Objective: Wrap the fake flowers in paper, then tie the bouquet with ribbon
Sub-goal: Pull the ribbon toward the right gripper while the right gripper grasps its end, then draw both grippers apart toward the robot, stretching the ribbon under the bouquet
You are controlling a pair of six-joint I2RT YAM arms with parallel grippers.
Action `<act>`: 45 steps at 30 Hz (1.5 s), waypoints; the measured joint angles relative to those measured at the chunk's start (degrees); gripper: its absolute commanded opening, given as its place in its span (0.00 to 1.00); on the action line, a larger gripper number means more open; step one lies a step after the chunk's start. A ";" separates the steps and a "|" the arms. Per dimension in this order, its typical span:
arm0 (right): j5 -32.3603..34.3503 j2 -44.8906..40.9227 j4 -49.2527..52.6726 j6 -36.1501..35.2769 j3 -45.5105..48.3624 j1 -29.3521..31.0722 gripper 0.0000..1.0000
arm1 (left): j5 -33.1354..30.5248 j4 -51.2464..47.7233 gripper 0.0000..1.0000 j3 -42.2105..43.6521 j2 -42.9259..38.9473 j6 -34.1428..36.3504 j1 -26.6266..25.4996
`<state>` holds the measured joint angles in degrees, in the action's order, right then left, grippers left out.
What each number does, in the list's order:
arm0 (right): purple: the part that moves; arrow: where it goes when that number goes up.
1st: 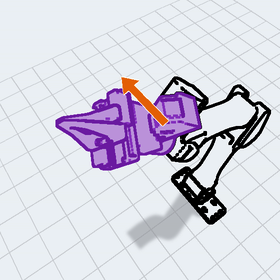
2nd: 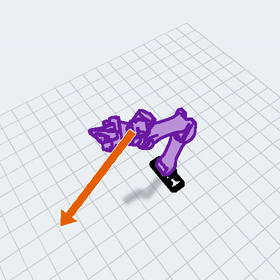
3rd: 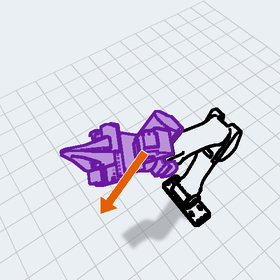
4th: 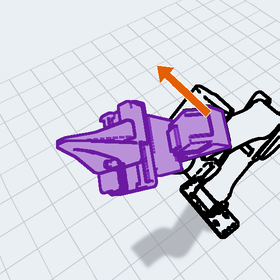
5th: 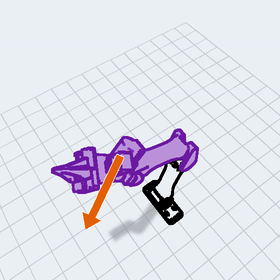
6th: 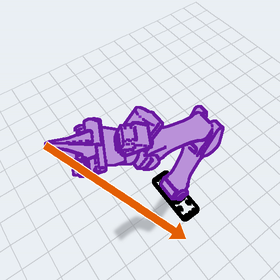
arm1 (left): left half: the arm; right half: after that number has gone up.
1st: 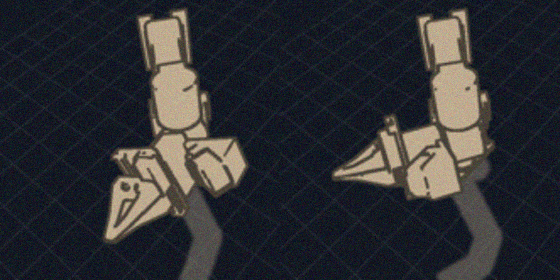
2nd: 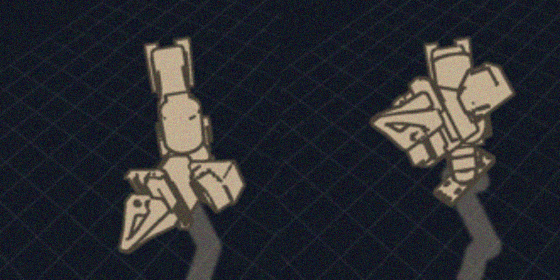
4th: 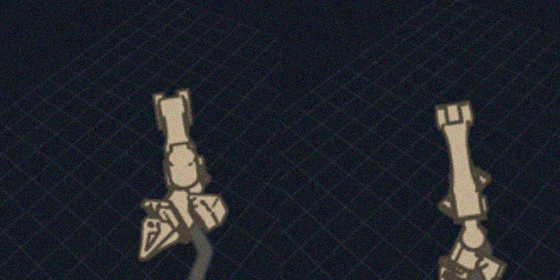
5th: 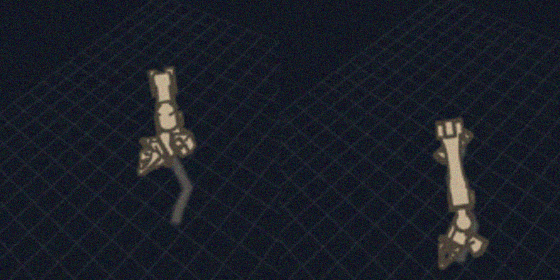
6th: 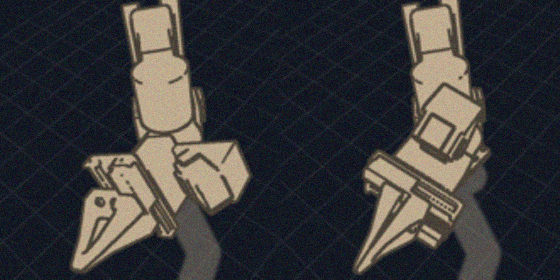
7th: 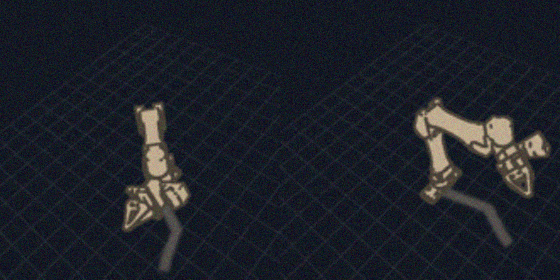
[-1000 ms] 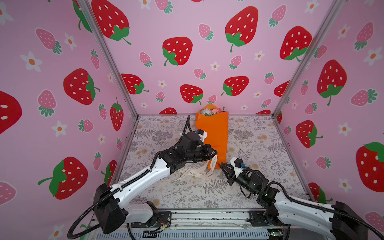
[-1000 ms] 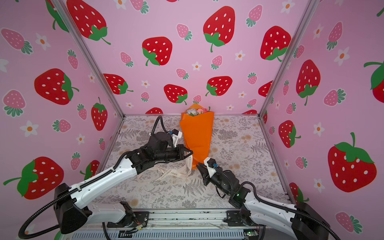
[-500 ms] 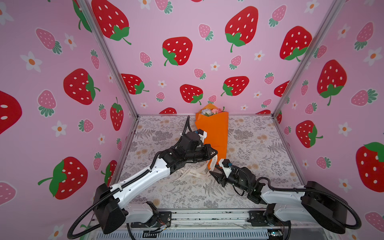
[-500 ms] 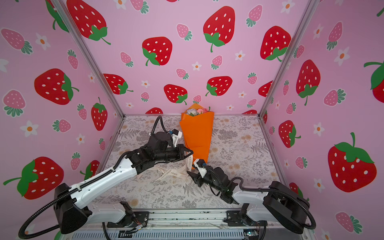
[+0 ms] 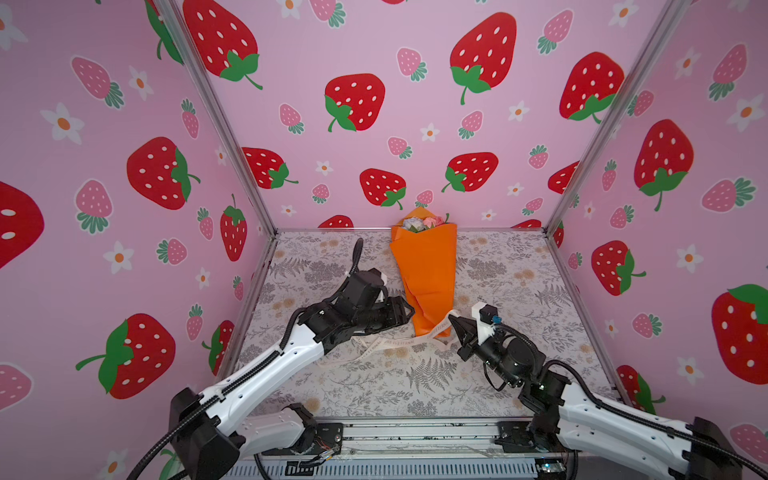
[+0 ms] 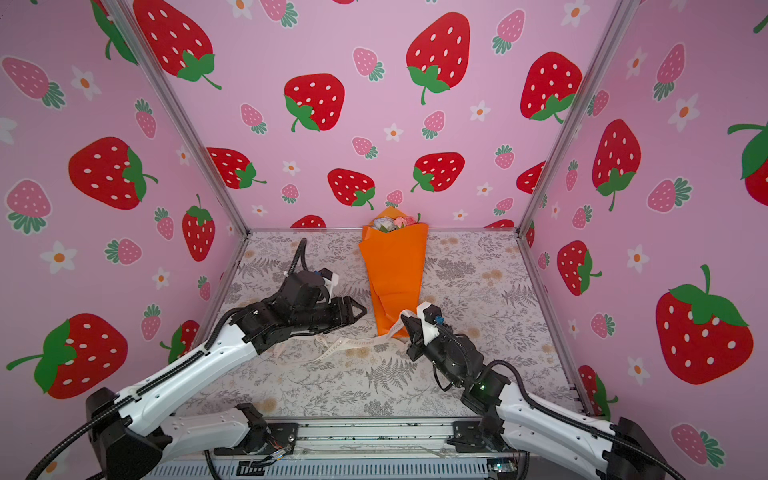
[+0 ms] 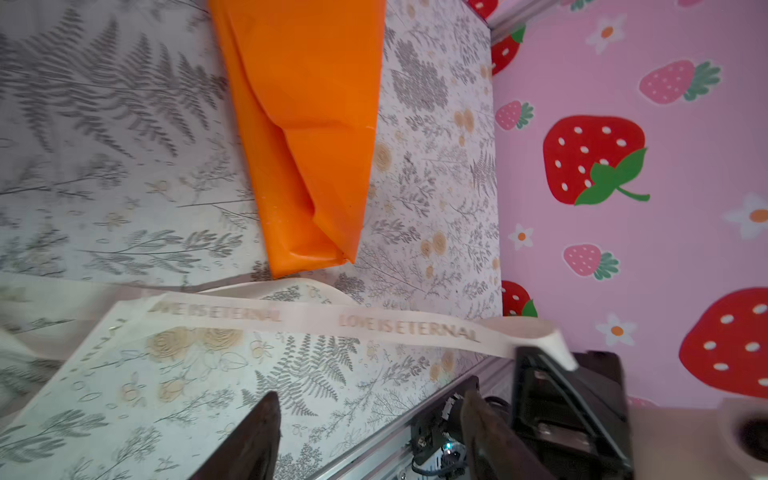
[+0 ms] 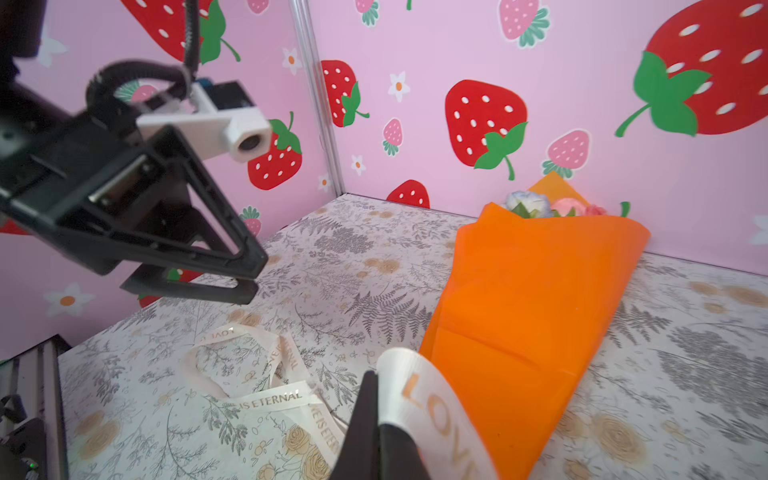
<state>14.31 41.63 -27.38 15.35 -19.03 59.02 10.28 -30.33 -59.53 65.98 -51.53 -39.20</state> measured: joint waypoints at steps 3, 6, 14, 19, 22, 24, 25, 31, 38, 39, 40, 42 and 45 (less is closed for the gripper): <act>3.80 -3.93 8.96 0.07 -4.87 -0.35 0.00 | -3.45 -4.17 0.72 5.81 -5.09 -1.29 5.14; 7.54 -6.01 16.65 0.20 -9.55 -0.44 0.00 | -4.98 -7.72 0.72 11.63 -7.80 -2.29 10.34; 13.79 -5.46 25.94 3.06 -16.44 -0.79 0.00 | -3.65 -8.41 0.68 20.04 -6.88 -2.16 13.42; 14.05 -2.91 26.71 4.28 -17.42 -0.81 0.00 | -5.03 -9.81 0.70 19.12 1.92 0.28 12.35; 13.68 -0.94 27.45 4.98 -17.42 -0.81 0.00 | -9.35 -13.73 0.72 17.81 5.11 -1.36 12.07; 13.46 -0.17 27.58 5.55 -17.42 -0.81 0.00 | -11.45 -15.47 0.73 17.88 4.50 -3.02 12.87; 13.31 0.02 27.52 5.88 -17.42 -0.81 0.00 | -11.93 -15.63 0.73 18.12 3.91 -3.80 13.46; 12.79 0.50 27.45 6.32 -17.42 -0.96 0.00 | -11.34 -11.67 0.71 24.20 1.31 -7.08 16.35; 12.22 0.59 27.54 6.29 -17.42 -1.18 0.00 | -10.95 -5.09 0.61 26.40 2.97 -8.20 17.42; 12.17 0.57 27.54 6.29 -17.42 -1.18 0.00 | -10.93 -3.89 0.58 26.62 3.02 -8.24 17.64; 12.17 0.52 27.61 6.29 -17.42 -1.20 0.00 | -10.97 -2.86 0.55 26.82 3.08 -8.31 17.81; 12.20 0.35 27.96 6.32 -17.42 -1.38 0.00 | -10.95 -1.11 0.48 27.17 3.52 -8.22 18.36; 12.20 0.09 29.46 6.62 -17.79 -2.05 0.00 | -11.69 0.02 0.29 27.32 4.48 -8.41 19.10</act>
<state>26.50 41.71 2.09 21.98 -36.82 56.97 -1.41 -30.30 -32.21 70.46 -59.94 -20.10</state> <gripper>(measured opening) 0.049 0.403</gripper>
